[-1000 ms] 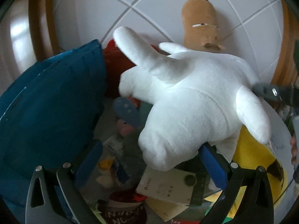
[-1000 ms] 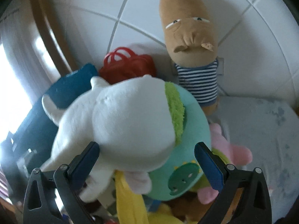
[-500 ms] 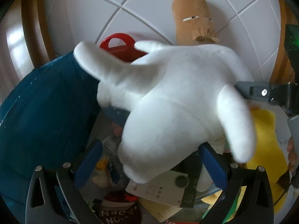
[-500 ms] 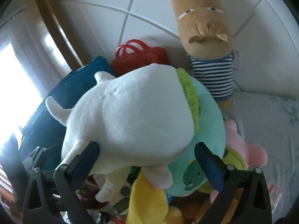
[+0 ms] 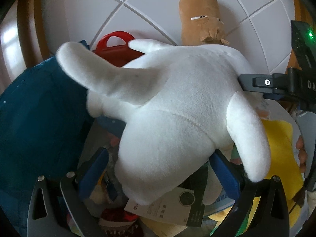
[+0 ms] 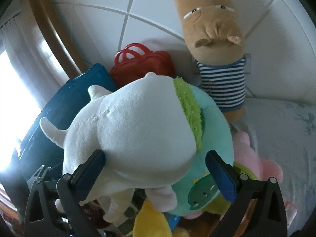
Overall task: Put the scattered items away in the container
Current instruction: 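Lift the white plush with both tools and carry it over the crate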
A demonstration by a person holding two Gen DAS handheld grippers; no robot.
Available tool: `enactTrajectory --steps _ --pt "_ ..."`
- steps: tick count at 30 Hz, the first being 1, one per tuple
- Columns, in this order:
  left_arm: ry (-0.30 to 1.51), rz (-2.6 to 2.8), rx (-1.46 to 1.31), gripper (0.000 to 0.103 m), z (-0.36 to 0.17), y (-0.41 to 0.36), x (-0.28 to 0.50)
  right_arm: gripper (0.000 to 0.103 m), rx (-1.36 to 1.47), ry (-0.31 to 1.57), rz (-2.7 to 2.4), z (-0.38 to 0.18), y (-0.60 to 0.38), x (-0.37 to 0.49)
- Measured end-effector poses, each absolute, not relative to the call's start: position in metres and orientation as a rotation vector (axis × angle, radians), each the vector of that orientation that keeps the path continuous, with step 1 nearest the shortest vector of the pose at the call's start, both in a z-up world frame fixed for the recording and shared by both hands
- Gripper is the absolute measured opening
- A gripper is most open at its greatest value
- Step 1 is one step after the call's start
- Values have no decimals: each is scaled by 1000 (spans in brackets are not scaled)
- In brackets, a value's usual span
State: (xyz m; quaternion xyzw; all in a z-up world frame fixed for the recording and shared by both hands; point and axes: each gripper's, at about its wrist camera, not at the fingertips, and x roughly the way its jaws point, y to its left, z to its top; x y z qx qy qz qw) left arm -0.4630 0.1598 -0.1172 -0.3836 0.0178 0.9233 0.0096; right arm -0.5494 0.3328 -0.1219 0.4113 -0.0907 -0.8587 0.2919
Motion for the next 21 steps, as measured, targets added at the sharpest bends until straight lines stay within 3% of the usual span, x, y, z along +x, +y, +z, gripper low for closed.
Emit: enactTrajectory --steps 3,4,8,10,21 --pt "98 2875 -1228 103 -128 163 -476 103 1110 -308 -2216 -130 334 -560" --pt "110 2875 -1245 94 -132 164 -480 103 1114 -334 -2185 -133 334 -564" --pt "112 2877 -1252 87 -139 163 -485 103 1082 -294 -2168 -134 332 -561" --pt "129 2884 -1233 83 -136 166 -481 96 1056 -274 -2176 -130 331 -556" --pt "181 2881 -1230 79 -130 172 -439 85 1085 -256 -2141 -133 340 -511"
